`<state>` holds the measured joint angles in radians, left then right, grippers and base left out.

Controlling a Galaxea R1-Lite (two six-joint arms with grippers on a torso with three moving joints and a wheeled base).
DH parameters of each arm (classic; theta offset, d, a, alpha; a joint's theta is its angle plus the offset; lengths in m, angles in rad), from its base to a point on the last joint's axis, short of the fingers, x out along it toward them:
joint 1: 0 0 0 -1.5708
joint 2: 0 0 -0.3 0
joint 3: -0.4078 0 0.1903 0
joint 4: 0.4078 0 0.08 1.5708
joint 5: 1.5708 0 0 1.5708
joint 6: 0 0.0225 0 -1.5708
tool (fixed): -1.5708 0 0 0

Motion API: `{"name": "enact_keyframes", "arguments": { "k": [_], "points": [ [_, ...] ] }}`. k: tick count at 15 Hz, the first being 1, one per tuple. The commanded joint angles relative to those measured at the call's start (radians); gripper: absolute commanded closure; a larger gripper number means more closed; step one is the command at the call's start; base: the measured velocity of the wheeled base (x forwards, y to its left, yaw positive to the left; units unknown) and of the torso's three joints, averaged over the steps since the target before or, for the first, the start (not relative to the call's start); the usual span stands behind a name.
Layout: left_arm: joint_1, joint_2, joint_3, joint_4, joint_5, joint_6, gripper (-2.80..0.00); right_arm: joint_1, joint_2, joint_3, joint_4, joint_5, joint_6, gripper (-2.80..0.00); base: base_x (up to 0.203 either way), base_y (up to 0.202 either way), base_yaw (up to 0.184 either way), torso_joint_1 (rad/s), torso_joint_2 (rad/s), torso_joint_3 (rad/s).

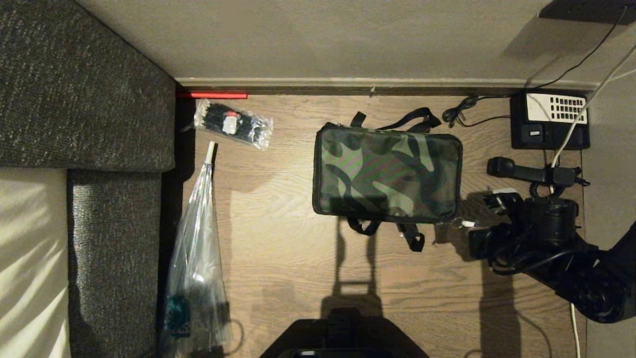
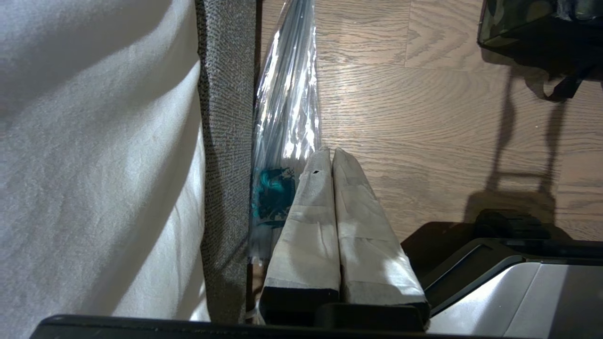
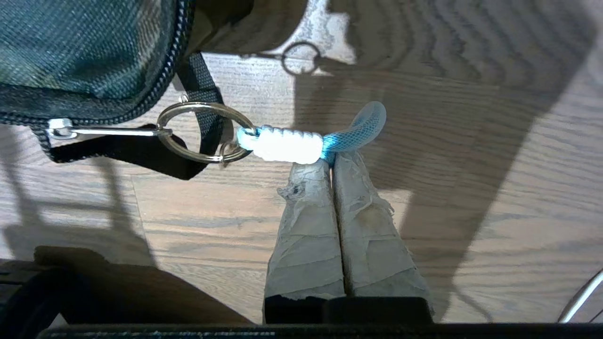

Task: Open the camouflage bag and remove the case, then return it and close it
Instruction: Open the top of the storage box

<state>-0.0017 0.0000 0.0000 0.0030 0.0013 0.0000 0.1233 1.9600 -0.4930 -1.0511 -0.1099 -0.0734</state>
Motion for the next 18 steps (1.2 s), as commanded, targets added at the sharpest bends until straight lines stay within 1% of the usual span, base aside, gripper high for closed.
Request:
{"name": "enact_keyframes", "arguments": {
  "k": [1,3,6,7,11,14,15,16,18],
  "points": [
    [0.0,0.0,0.0,0.0,0.0,0.0,0.0,-0.016,-0.005,-0.001,-0.006,0.003,-0.002,0.0,0.0,0.0,0.0,0.0,0.0,0.0],
    [0.0,0.0,0.0,0.0,0.0,0.002,0.0,-0.039,-0.01,-0.008,-0.006,0.019,-0.018,0.0,0.0,0.0,0.0,0.0,0.0,0.0],
    [0.0,0.0,0.0,0.0,0.0,0.0,0.0,-0.069,-0.011,-0.007,-0.004,0.033,-0.021,0.0,0.0,0.0,0.0,0.0,0.0,0.0],
    [0.0,0.0,0.0,0.0,0.0,0.0,0.0,-0.087,-0.011,-0.007,0.001,0.05,-0.024,0.0,0.0,0.0,0.0,0.0,0.0,0.0],
    [0.0,0.0,0.0,0.0,0.0,0.0,0.0,-0.117,-0.011,-0.015,0.003,0.075,-0.046,0.0,0.0,0.0,0.0,0.0,0.0,0.0],
    [0.0,0.0,0.0,0.0,0.0,0.002,0.0,-0.116,-0.027,-0.026,0.009,0.077,-0.043,0.0,0.0,0.0,0.0,0.0,0.0,0.0],
    [0.0,0.0,0.0,0.0,0.0,0.001,0.0,-0.116,-0.05,-0.022,0.022,0.091,-0.044,0.0,0.0,0.0,0.0,0.0,0.0,0.0],
    [0.0,0.0,0.0,0.0,0.0,0.002,0.0,-0.116,-0.067,-0.016,0.043,0.125,-0.043,0.0,0.0,0.0,0.0,0.0,0.0,0.0],
    [0.0,0.0,0.0,0.0,0.0,0.001,0.0,-0.117,-0.083,-0.016,0.074,0.142,-0.042,0.0,0.0,0.0,0.0,0.0,0.0,0.0]
  ]
}}
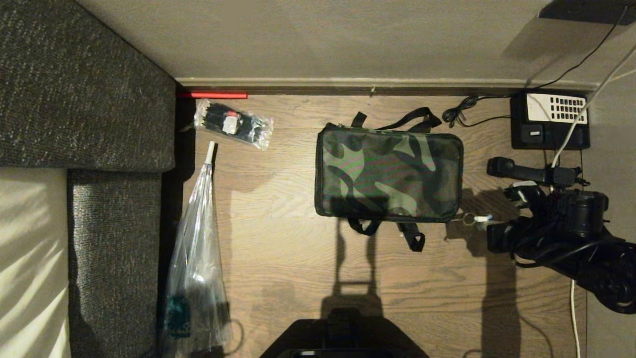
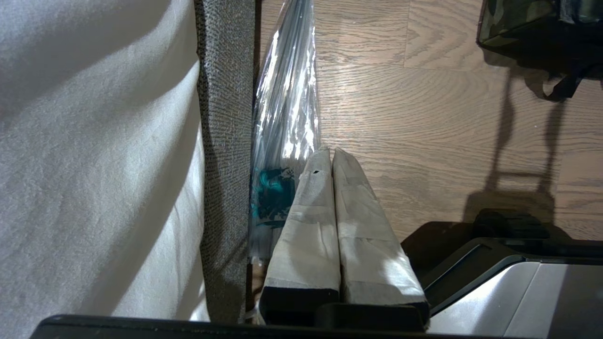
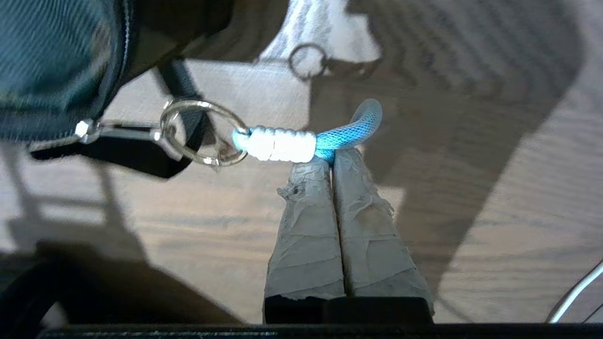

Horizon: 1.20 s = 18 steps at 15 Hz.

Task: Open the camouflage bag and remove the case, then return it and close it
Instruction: Open the top of the storage box

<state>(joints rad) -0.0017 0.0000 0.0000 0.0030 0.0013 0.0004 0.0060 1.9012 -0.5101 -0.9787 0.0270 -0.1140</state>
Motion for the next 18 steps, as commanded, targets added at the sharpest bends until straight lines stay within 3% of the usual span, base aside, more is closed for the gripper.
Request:
{"name": "enact_keyframes", "arguments": {
  "k": [1,18],
  "points": [
    [0.0,0.0,0.0,0.0,0.0,0.0,0.0,0.0,-0.027,-0.001,0.005,0.007,-0.001,0.0,0.0,0.0,0.0,0.0,0.0,0.0],
    [0.0,0.0,0.0,0.0,0.0,0.001,0.0,-0.025,-0.058,0.015,0.073,0.041,-0.013,0.0,0.0,0.0,0.0,0.0,0.0,0.0]
  ]
}}
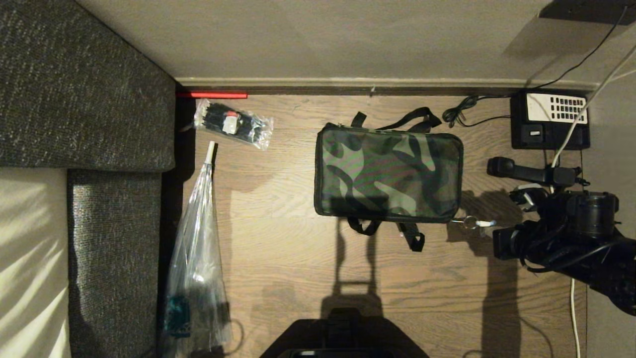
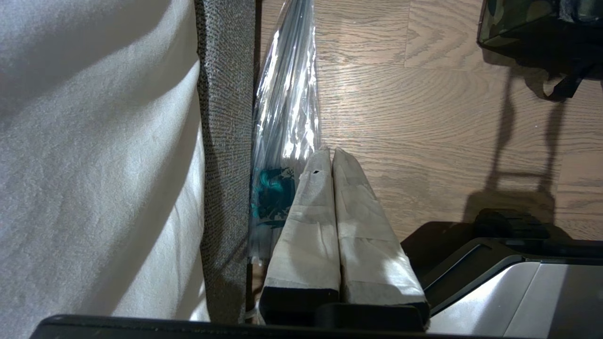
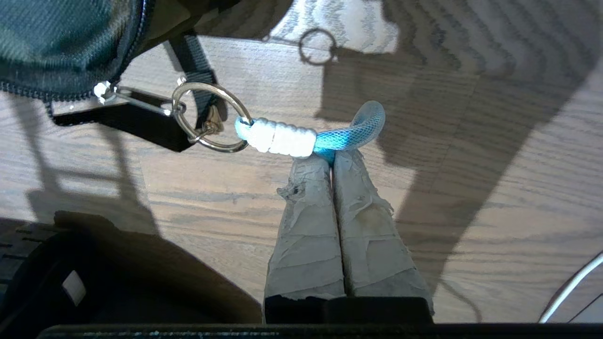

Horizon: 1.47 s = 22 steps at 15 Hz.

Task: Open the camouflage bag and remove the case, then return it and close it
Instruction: Open the top of the storage box

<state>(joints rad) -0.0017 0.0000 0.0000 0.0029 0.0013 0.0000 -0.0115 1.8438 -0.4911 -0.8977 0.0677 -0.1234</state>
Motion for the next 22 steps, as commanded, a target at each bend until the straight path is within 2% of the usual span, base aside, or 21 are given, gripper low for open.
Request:
{"name": "enact_keyframes", "arguments": {
  "k": [1,5,22],
  "points": [
    [0.0,0.0,0.0,0.0,0.0,0.002,0.0,-0.008,0.0,-0.004,-0.009,0.0,-0.005,0.0,0.0,0.0,0.0,0.0,0.0,0.0],
    [0.0,0.0,0.0,0.0,0.0,0.0,0.0,-0.031,0.002,-0.012,-0.009,0.0,-0.033,0.0,0.0,0.0,0.0,0.0,0.0,0.0],
    [0.0,0.0,0.0,0.0,0.0,0.001,0.0,-0.048,0.051,-0.156,-0.022,0.001,-0.021,0.0,0.0,0.0,0.0,0.0,0.0,0.0]
  ]
}}
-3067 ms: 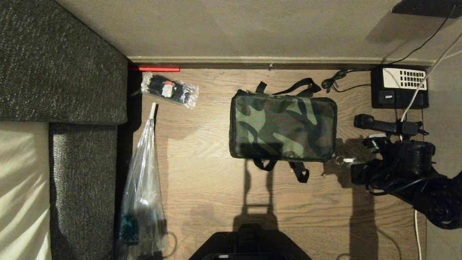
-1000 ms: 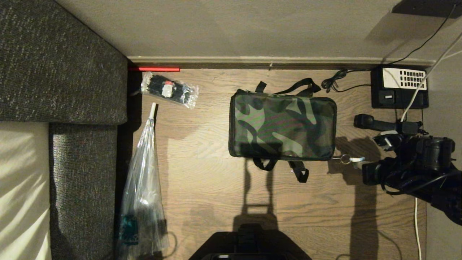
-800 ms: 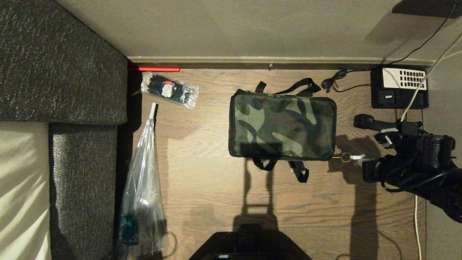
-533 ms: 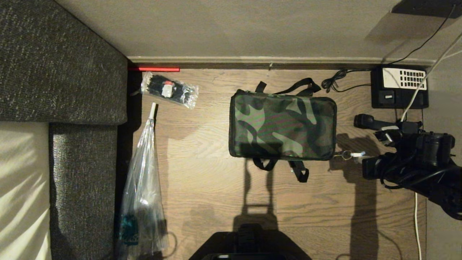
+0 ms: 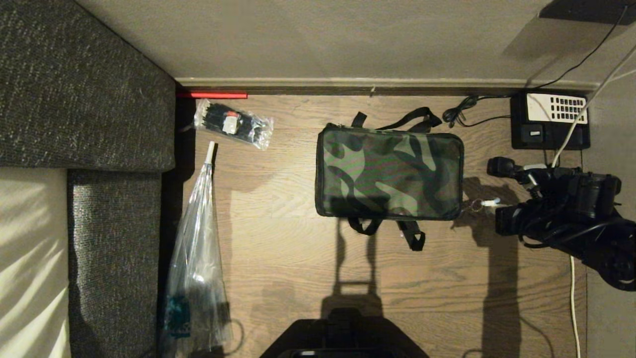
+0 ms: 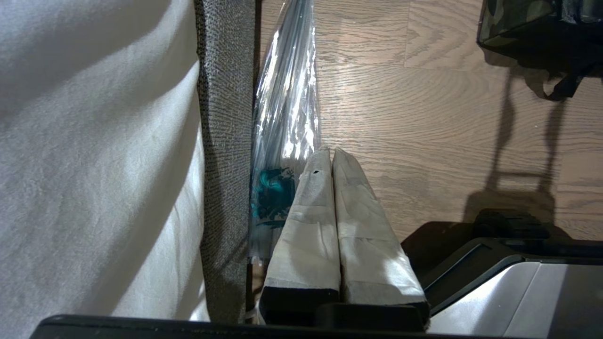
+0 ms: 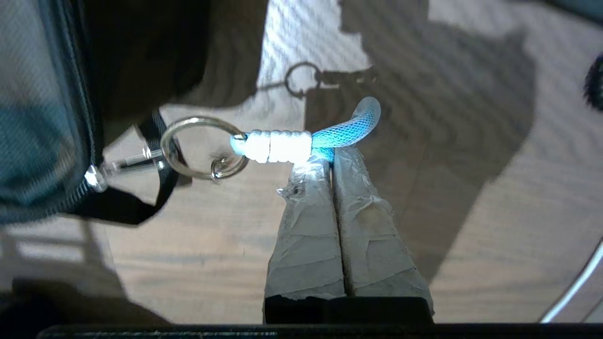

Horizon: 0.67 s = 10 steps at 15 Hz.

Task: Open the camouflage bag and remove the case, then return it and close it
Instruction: Open the top of the storage box

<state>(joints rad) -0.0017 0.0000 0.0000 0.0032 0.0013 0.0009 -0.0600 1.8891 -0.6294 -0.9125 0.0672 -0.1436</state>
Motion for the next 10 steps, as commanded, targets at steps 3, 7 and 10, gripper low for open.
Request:
{"name": "enact_keyframes", "arguments": {
  "k": [3,7,10],
  "points": [
    [0.0,0.0,0.0,0.0,0.0,-0.001,0.0,0.001,-0.001,-0.051,-0.006,0.002,0.0,0.0,0.0,0.0,0.0,0.0,0.0,0.0],
    [0.0,0.0,0.0,0.0,0.0,0.0,0.0,0.002,-0.001,-0.055,-0.006,0.023,-0.002,0.0,0.0,0.0,0.0,0.0,0.0,0.0],
    [0.0,0.0,0.0,0.0,0.0,-0.001,0.0,0.002,0.001,-0.05,-0.006,0.026,-0.004,0.0,0.0,0.0,0.0,0.0,0.0,0.0]
  ]
}}
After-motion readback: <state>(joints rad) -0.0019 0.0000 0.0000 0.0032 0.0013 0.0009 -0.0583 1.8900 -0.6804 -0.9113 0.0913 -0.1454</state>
